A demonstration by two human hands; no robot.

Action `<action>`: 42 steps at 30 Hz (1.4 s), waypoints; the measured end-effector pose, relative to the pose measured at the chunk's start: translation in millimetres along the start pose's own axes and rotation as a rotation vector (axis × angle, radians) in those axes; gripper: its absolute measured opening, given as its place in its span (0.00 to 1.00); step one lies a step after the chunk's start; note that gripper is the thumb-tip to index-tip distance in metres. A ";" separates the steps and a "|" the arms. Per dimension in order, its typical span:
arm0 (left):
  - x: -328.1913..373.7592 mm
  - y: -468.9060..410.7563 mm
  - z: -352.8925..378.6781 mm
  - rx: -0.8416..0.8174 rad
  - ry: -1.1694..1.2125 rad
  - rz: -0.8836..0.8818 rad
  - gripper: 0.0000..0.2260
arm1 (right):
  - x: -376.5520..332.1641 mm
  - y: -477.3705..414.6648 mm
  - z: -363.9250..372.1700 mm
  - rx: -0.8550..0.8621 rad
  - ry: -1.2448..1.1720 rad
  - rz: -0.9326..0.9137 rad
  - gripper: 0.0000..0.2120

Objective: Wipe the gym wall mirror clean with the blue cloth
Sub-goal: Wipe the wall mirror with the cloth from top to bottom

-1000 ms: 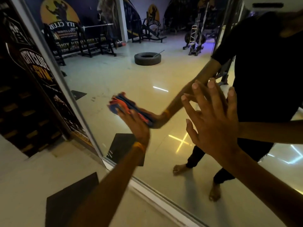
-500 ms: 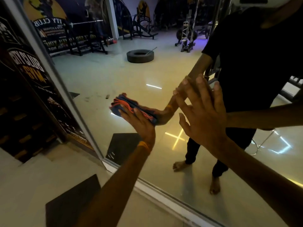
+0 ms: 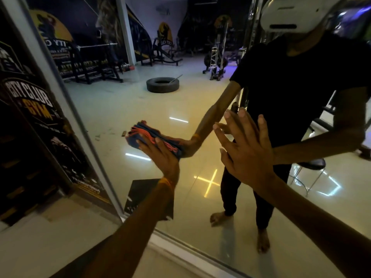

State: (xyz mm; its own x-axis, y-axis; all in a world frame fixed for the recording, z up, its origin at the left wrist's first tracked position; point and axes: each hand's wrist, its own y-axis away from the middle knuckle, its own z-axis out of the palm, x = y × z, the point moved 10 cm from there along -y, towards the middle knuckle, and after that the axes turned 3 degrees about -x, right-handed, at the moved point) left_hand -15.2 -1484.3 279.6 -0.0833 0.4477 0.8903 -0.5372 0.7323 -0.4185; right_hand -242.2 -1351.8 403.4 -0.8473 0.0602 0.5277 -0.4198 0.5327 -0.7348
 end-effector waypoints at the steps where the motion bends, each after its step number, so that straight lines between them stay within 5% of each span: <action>1: 2.6 -34.0 -15.6 0.011 -0.067 0.036 0.26 | -0.7 -0.7 -0.3 -0.004 0.009 -0.002 0.30; 5: -11.0 -114.1 -53.3 0.117 -0.039 -0.083 0.26 | -2.4 -2.3 -5.1 -0.006 -0.010 0.005 0.29; 12: 24.0 22.2 12.2 -0.150 0.176 -0.024 0.28 | -12.8 -51.2 -25.8 0.065 -0.146 -0.003 0.27; 20: 59.9 -147.1 -49.3 0.051 -0.172 0.149 0.35 | 1.0 -88.9 -20.6 0.028 -0.033 0.044 0.29; 26: 95.5 -5.6 20.9 -0.217 -0.054 0.275 0.29 | 0.8 -89.0 -18.7 0.016 -0.016 0.037 0.29; 30: 98.7 -124.4 -12.3 0.017 -0.299 0.411 0.28 | 8.1 -87.7 -25.2 0.017 0.002 0.015 0.28; 33: 86.2 -224.6 -51.9 0.180 -0.280 0.169 0.29 | 10.0 -88.8 -27.1 0.003 0.009 0.023 0.29; 36: 84.8 -209.6 -48.3 0.250 -0.103 0.067 0.35 | 7.6 -92.1 -28.6 -0.007 -0.006 0.043 0.29; 42: 106.3 -21.7 18.1 -0.206 -0.030 0.327 0.28 | -1.6 -90.5 -25.1 -0.008 -0.057 0.080 0.29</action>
State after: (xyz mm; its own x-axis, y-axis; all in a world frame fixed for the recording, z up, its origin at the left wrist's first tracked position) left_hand -27.6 -1461.9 386.6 -0.2480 0.6616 0.7077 -0.2990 0.6425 -0.7055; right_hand -194.7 -1379.0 479.7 -0.8951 0.0552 0.4424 -0.3477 0.5345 -0.7703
